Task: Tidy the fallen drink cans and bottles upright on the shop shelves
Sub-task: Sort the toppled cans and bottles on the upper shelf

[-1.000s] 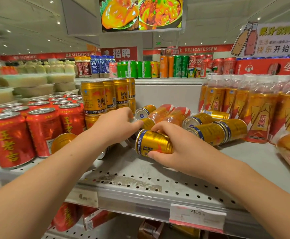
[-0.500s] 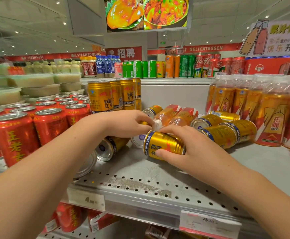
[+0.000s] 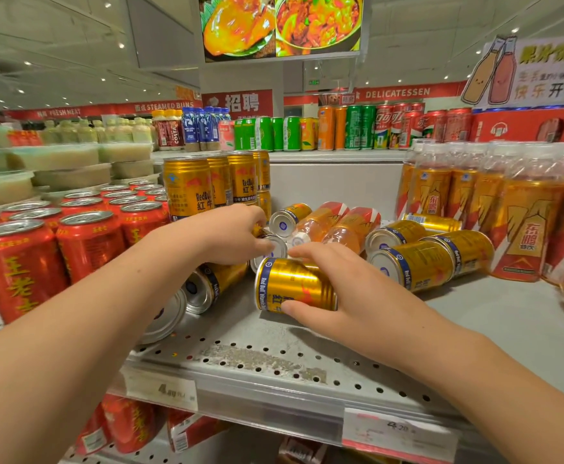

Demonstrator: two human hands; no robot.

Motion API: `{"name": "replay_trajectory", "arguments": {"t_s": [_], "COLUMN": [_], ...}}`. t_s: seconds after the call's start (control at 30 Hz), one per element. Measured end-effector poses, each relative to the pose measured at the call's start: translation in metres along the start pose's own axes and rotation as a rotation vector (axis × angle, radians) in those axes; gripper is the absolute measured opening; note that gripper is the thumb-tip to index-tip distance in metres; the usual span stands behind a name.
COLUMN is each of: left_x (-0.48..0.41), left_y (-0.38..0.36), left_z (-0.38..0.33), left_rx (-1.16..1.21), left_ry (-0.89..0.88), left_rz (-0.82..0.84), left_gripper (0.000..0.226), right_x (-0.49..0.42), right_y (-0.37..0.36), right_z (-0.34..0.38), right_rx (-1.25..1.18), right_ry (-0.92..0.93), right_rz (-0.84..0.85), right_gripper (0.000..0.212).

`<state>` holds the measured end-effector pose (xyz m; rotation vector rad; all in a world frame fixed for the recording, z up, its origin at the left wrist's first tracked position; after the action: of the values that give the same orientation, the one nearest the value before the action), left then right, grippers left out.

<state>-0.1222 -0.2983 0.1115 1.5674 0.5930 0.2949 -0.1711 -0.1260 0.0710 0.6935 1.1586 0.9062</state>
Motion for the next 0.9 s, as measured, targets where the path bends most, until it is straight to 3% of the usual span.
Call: {"name": "replay_trajectory", "arguments": {"t_s": [0.2,0.4,0.6,0.73,0.9], "left_x": [-0.026,-0.086,-0.130,-0.152,-0.164], "left_y": [0.026,0.011,-0.026,-0.033,-0.043], "left_z": [-0.018,-0.023,-0.010,-0.006,-0.003], "left_rx": [0.119,0.036,-0.054,-0.083,-0.193], "left_ry": [-0.045,-0.028,0.005,0.036,0.138], "left_rz": [-0.153,-0.063,0.076,0.043,0.045], "left_gripper": [0.041,0.038,0.056,0.052,0.064], "right_x": [-0.012,-0.026,-0.017,-0.016,-0.016], "right_y": [0.000,-0.008,-0.013,-0.015,-0.016], "right_z": [-0.002,0.000,-0.008,-0.010,-0.009], "right_rx": [-0.110,-0.115,-0.155,-0.181,-0.171], "right_ry": [-0.032,-0.027,-0.052,-0.065,-0.079], "right_rz": [-0.024,0.022,0.023,0.020,0.006], "right_gripper": [0.042,0.036,0.041,0.043,0.041]}}
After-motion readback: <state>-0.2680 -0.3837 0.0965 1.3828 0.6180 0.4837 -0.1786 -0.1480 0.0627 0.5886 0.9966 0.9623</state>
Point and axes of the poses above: each hand's wrist, its own x-axis away from the middle knuckle, its own y-axis out of the back of the hand, z = x × y, the point moved 8 cm from there along -x, towards the middle knuckle, and after that the axes turned 5 degrees about x, right-handed, at the moved point
